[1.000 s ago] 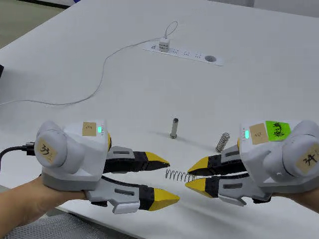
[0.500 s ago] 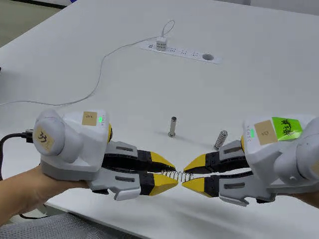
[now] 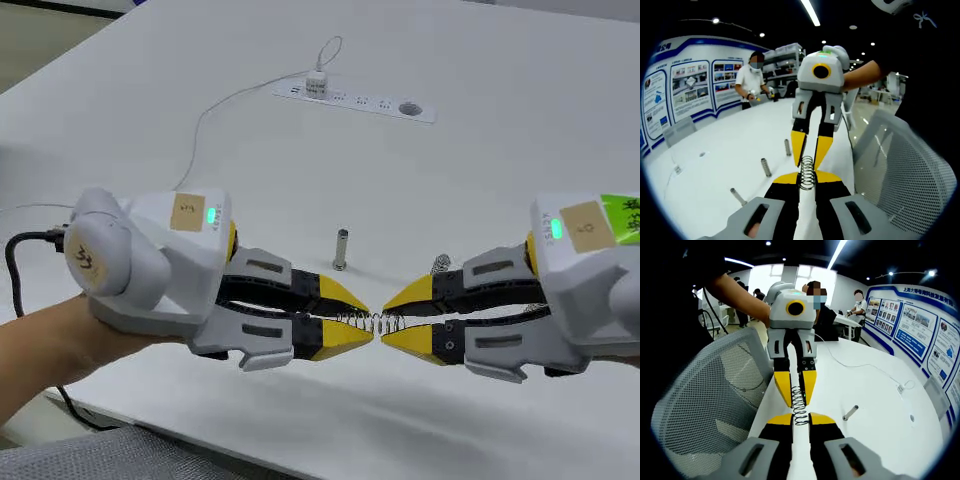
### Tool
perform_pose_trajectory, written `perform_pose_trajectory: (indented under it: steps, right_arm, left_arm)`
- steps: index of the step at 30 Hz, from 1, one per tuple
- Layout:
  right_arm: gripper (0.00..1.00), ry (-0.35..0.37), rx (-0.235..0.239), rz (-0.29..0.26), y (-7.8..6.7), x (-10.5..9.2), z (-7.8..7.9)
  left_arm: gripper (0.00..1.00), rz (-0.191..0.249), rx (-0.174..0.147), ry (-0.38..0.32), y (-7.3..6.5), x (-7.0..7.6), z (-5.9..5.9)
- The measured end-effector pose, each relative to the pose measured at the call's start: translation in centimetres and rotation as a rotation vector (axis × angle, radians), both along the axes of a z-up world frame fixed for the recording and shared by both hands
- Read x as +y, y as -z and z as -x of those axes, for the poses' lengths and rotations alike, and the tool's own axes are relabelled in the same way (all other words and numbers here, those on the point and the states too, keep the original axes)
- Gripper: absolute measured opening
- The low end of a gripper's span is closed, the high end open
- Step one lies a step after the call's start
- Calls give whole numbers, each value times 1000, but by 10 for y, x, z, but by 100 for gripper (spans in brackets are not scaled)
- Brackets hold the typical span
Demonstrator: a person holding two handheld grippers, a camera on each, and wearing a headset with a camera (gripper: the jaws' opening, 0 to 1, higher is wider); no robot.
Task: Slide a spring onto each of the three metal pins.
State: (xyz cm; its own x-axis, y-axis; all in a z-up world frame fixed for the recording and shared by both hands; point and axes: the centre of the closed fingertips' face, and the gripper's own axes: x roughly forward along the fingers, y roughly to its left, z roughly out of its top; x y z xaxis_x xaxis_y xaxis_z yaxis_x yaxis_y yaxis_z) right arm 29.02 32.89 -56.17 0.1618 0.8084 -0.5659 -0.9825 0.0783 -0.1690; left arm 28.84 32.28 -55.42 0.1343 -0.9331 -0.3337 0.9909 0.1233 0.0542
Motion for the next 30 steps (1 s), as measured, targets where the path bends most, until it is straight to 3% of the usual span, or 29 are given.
perform_pose_trajectory:
  steps: [3, 6, 16, 20, 26, 30]
  right_arm:
    - [16, 19, -4, -13, 0, -3, -5]
    - [17, 40, 21, -22, 1, -7, -7]
    - [11, 78, 54, -98, -9, -9, -8]
    - [11, 66, 42, -91, -10, -8, -6]
    - [11, 66, 84, -133, -20, -12, -5]
    - [11, 71, 107, -166, -27, -12, -5]
  left_arm:
    - [10, 4, -7, 20, -6, -3, -1]
    - [10, -2, -24, 28, -8, -6, -2]
    - [10, 30, -16, 17, -16, -5, -8]
    - [10, 15, -25, 31, -15, -7, -8]
    - [10, 14, -49, 48, -18, -9, -7]
    - [10, -8, -69, 57, -16, -11, -8]
